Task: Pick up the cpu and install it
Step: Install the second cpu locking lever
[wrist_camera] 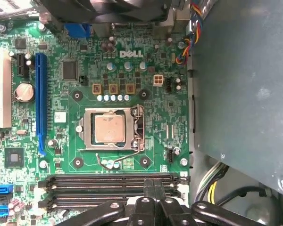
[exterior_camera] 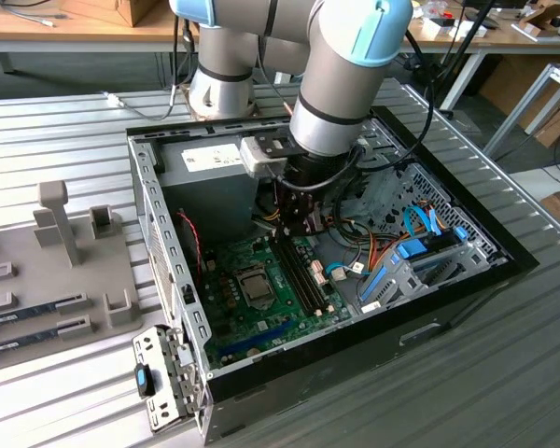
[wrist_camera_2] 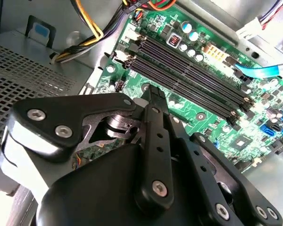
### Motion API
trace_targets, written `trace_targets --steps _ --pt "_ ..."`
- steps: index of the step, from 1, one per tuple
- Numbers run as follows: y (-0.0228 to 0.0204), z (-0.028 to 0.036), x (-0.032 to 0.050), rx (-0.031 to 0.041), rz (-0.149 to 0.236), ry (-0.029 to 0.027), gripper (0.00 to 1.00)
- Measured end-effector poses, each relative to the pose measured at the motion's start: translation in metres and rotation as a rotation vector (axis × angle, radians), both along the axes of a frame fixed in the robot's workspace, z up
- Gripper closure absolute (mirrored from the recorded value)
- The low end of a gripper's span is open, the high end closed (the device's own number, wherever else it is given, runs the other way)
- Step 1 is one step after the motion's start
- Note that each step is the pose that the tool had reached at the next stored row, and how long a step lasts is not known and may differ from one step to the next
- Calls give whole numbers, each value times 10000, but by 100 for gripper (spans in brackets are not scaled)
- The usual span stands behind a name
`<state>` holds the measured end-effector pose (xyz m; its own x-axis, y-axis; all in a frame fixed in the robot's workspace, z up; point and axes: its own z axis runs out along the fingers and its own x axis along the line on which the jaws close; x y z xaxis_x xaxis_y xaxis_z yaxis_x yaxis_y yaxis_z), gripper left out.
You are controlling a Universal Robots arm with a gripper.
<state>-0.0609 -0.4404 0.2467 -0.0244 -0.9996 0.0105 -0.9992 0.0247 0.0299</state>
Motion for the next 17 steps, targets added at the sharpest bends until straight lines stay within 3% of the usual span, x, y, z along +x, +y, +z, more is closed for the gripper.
trace_targets --steps 2,4,6,13,17 --pt "-16 0 -137 0 0 -65 89" --pt "-33 -3 -191 2 5 -84 89" --pt "-88 -4 -249 1 8 -97 89" --pt "-98 2 -262 4 6 -95 89" --pt "-99 88 -261 51 6 -97 89"
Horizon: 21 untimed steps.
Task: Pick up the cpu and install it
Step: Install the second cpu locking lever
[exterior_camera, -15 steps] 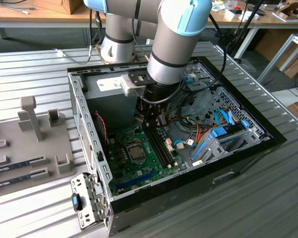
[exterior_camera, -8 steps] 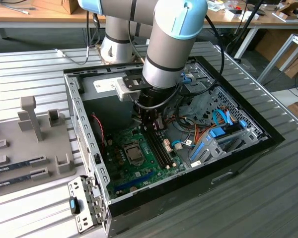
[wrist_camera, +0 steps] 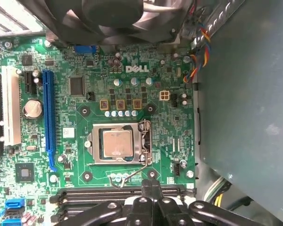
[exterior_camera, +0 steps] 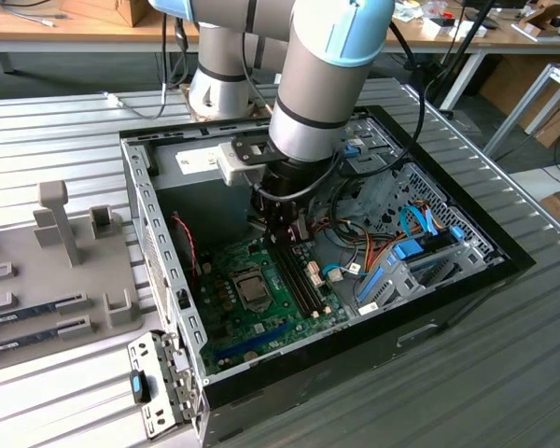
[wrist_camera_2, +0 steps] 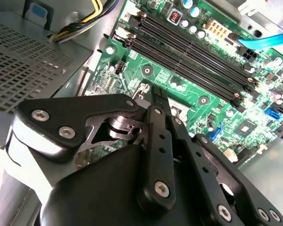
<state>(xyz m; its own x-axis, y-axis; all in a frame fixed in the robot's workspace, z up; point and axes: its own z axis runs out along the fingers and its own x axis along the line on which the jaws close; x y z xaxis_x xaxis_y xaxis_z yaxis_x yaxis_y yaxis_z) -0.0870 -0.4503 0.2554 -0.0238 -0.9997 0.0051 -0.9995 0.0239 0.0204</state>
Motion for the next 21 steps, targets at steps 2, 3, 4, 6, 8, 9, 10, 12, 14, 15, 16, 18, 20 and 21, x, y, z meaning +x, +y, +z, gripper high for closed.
trace_targets --steps 2,3,4,6,8,9,10,12,14,15,16,18,20,21 --pt "-17 12 1 1 2 0 89" --pt "-30 12 0 1 1 0 89" --pt "-68 12 0 0 1 0 89" --pt "-142 13 -1 -1 3 1 89" --pt "-146 12 -3 0 113 1 89" --pt "-146 10 -3 -1 341 1 89" --pt "-142 7 -9 1 404 0 89" --pt "-122 -1 -74 0 425 0 89" --pt "-98 -5 -98 7 425 0 89" --pt "-98 -4 -98 6 426 0 89" --pt "-101 -4 -99 5 425 1 89" --pt "-118 -5 -98 5 425 1 89" --pt "-159 -10 -98 6 425 -1 89" --pt "-176 -12 -98 6 425 -1 89"
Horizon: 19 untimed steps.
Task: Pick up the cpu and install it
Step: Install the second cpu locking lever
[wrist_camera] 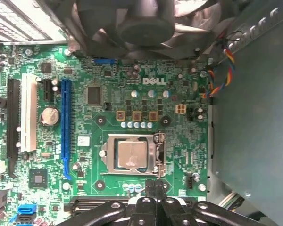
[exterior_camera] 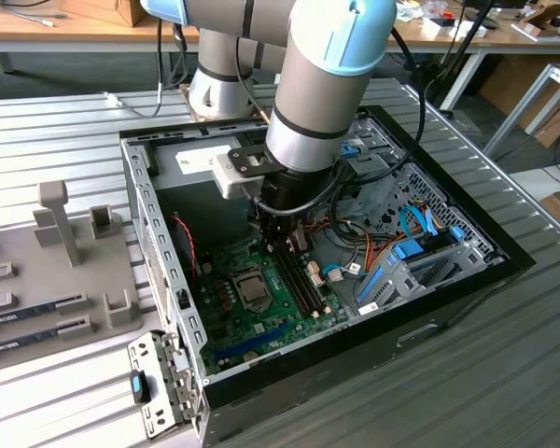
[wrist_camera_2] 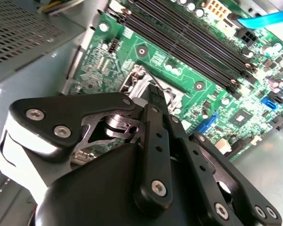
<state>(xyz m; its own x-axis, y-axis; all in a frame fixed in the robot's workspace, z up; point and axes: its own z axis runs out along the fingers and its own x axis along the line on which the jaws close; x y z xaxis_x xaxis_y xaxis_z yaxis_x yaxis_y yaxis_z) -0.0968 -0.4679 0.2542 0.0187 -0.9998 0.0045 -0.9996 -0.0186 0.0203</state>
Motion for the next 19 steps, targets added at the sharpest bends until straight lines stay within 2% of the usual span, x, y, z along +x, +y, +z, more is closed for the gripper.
trace_targets --steps 2,4,9,12,15,16,19 --pt "-33 -8 19 0 -1 1 89" --pt "-43 -8 77 -2 0 5 89" --pt "-89 -8 75 -1 0 5 89" --pt "-130 -11 75 0 0 5 89" --pt "-210 -43 74 -3 -1 9 89" --pt "-223 -65 77 -4 0 12 89" --pt "-227 -119 83 -10 -1 16 89"
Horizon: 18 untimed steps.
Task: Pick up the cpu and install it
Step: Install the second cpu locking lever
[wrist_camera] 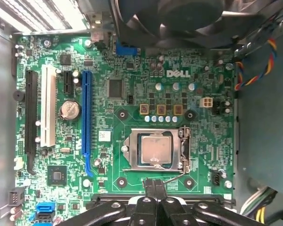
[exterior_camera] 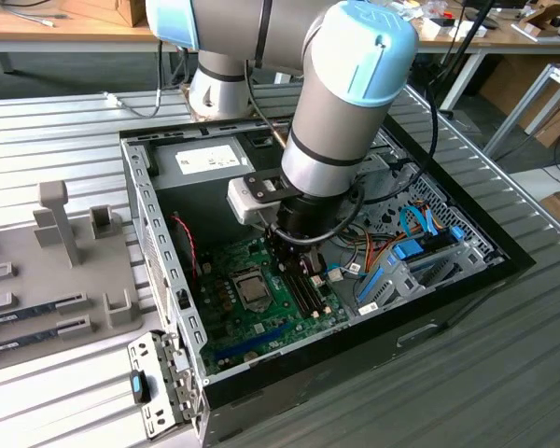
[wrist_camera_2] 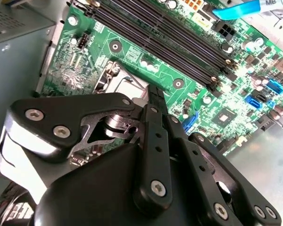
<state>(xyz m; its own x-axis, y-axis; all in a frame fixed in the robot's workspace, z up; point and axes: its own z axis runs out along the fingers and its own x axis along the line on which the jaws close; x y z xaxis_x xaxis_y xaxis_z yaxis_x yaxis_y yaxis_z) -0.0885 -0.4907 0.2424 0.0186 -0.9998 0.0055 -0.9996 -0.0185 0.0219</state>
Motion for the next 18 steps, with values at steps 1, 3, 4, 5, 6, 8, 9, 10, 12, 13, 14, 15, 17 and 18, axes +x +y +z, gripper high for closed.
trace_targets --steps 1,3,4,5,6,8,9,10,12,13,14,15,17,18 --pt "0 -18 1 -2 0 0 89" --pt "0 -55 3 -10 1 0 89" --pt "0 -73 3 -14 1 0 89" --pt "-1 -104 3 -22 1 0 89" --pt "-3 -120 3 -32 1 0 89" --pt "-15 -143 4 -62 1 0 89" --pt "-26 -152 5 -87 1 0 89" --pt "-36 -159 5 -101 1 1 89" --pt "-61 -181 7 -125 1 2 89" --pt "-79 -201 9 -139 0 5 89" --pt "-94 -221 10 -147 1 8 89" --pt "-101 -238 11 -148 0 7 89" --pt "-109 -277 11 -162 0 10 89" --pt "-111 -305 11 -162 1 9 89"
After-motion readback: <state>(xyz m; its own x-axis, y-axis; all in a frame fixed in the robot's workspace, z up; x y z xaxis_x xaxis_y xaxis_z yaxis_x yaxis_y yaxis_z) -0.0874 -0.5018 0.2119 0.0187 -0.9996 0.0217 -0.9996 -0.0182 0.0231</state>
